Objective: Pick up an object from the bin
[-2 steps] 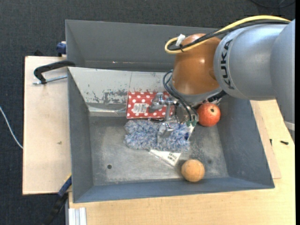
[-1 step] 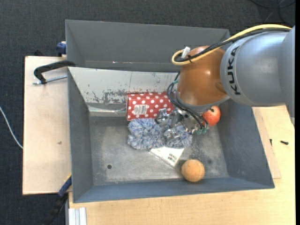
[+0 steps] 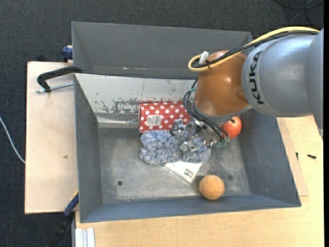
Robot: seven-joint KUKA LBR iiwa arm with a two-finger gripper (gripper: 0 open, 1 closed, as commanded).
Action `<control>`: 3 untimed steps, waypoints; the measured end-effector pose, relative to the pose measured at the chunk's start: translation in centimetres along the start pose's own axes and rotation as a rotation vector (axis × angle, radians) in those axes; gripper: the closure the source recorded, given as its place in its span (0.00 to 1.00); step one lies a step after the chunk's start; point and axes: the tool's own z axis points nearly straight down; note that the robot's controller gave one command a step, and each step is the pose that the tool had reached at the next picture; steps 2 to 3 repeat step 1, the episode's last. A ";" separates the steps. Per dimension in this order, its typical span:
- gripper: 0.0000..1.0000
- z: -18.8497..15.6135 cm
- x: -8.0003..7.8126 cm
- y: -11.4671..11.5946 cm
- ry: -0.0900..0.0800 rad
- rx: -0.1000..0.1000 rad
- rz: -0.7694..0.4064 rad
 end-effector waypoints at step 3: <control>1.00 -11.4 -0.4 0.7 0.000 0.001 0.001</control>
Offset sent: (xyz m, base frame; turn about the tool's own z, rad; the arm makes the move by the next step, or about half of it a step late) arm 0.0000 0.0000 0.0000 0.0000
